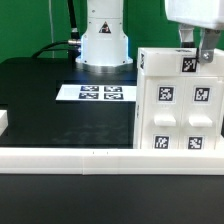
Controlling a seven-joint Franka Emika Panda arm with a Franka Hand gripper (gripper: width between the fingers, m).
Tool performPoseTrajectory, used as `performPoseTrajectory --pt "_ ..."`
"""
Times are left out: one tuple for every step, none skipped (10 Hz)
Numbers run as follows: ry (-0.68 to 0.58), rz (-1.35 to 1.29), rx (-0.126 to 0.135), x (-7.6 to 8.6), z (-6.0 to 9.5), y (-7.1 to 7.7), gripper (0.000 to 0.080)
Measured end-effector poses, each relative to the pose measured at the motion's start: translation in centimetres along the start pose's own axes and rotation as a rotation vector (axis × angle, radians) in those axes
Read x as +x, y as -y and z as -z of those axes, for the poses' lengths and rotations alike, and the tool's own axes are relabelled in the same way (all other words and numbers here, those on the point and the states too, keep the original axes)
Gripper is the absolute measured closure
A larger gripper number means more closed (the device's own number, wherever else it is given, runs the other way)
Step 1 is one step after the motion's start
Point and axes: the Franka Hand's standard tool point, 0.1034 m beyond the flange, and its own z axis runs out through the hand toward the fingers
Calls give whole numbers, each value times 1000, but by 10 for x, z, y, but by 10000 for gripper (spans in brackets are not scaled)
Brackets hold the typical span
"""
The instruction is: Assemble cabinet
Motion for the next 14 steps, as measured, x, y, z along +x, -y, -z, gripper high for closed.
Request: performPoseTrajectory --pt "8 -110 0 1 0 1 238" --pt "10 -129 0 1 0 1 238" --pt "16 -194 0 1 0 1 238" --pt "20 -240 -1 1 0 1 238" --pt "20 -213 0 1 0 1 238" --pt "23 -215 -1 0 0 1 238" --pt "23 -212 -1 -1 0 1 127" --pt "24 -207 -1 -2 0 1 40" --pt "24 -201 -1 -2 0 1 11" --pt "24 -196 -1 -3 0 0 11" --pt "24 -192 -1 -3 0 0 2" --pt "24 -189 -1 -4 0 0 2" --pt "24 -186 -1 -4 0 0 2" --pt "24 -181 -1 -4 0 0 2"
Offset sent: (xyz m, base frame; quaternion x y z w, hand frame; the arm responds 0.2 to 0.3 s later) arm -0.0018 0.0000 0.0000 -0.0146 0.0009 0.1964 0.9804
